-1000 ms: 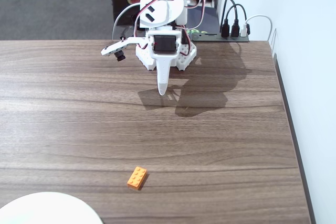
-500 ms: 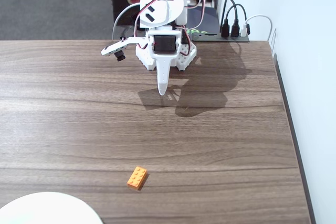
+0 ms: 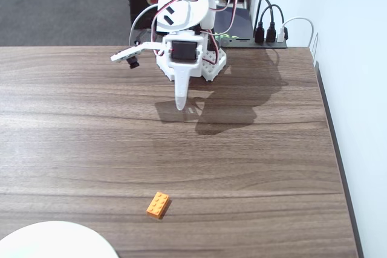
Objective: Grasp a lego block and put it on the plate.
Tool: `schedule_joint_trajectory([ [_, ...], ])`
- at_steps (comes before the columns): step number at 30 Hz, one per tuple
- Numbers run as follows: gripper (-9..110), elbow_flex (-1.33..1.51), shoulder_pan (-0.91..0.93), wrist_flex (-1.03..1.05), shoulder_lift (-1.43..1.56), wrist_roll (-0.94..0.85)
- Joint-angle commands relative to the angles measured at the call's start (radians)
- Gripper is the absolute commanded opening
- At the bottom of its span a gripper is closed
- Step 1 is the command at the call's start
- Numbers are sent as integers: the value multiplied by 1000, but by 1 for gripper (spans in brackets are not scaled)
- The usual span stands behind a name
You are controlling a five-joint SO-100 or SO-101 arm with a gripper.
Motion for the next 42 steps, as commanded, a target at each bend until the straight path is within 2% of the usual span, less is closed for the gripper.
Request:
schedule_joint_trajectory([
  [1,0,-5,40,-34,-3,-5],
  [10,0,-52,141,-129,-61,-28],
  [27,0,-187,212,-224,-293,-81],
  [42,0,-328,290,-368,-580,-308],
])
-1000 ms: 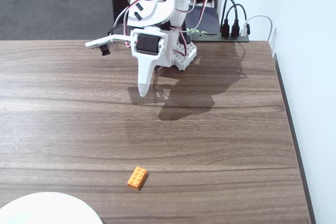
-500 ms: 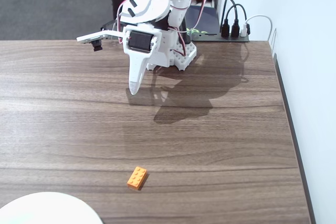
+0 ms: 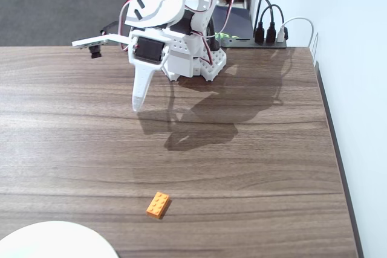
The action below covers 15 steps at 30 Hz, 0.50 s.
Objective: Grasp a lego block and put it on the plate.
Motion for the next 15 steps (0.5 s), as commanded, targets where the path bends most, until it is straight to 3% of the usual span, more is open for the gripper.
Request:
schedule_joint_trajectory([
  [1,0,-61,14,-38,-44,-54],
  [15,1,-192,38,-107,-337,-264],
])
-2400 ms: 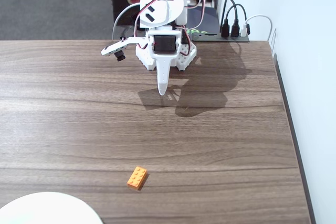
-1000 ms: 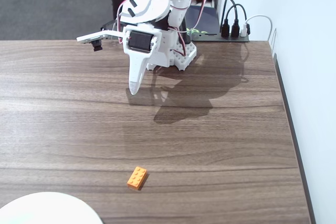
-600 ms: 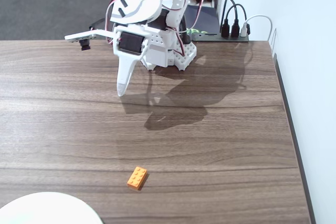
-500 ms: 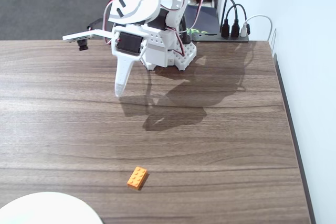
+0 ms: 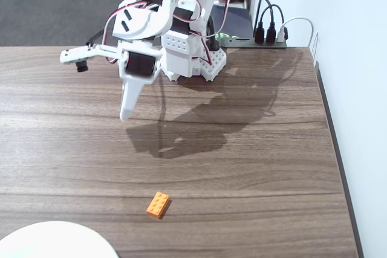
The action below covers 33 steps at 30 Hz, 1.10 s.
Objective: Grasp a lego block and put it on the plate.
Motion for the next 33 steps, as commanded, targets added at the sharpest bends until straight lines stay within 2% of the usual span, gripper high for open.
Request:
schedule_joint_trajectory([
  [1,1,-81,2,-9,-57,-44],
  [18,1,-341,-78,-38,-411,-347],
  [23,1,-419,-106,-51,-528,-485],
  [29,7,-479,-133,-49,-620,-615],
  [33,16,-514,-163,-49,-684,-687],
])
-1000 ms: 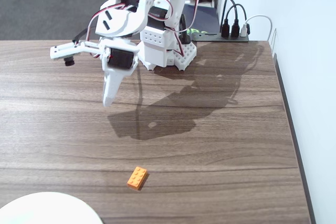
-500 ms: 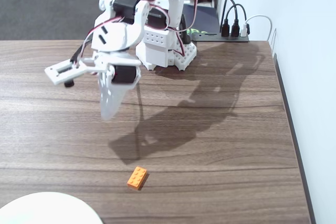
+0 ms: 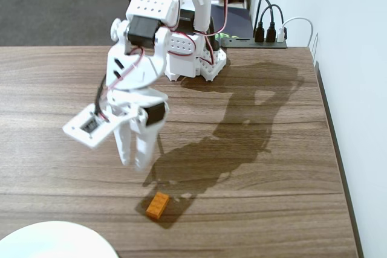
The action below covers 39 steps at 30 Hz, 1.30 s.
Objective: Grasp a lego block and put it on the plate.
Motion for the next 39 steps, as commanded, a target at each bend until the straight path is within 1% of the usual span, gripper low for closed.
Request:
schedule_joint_trajectory([
  [1,16,-71,-25,-11,-26,-44],
  [4,21,-115,-52,8,-69,-51],
  [16,21,-227,-153,71,-227,-104],
  [36,20,-311,-133,6,-348,-133],
  [39,18,-328,-133,3,-365,-133],
])
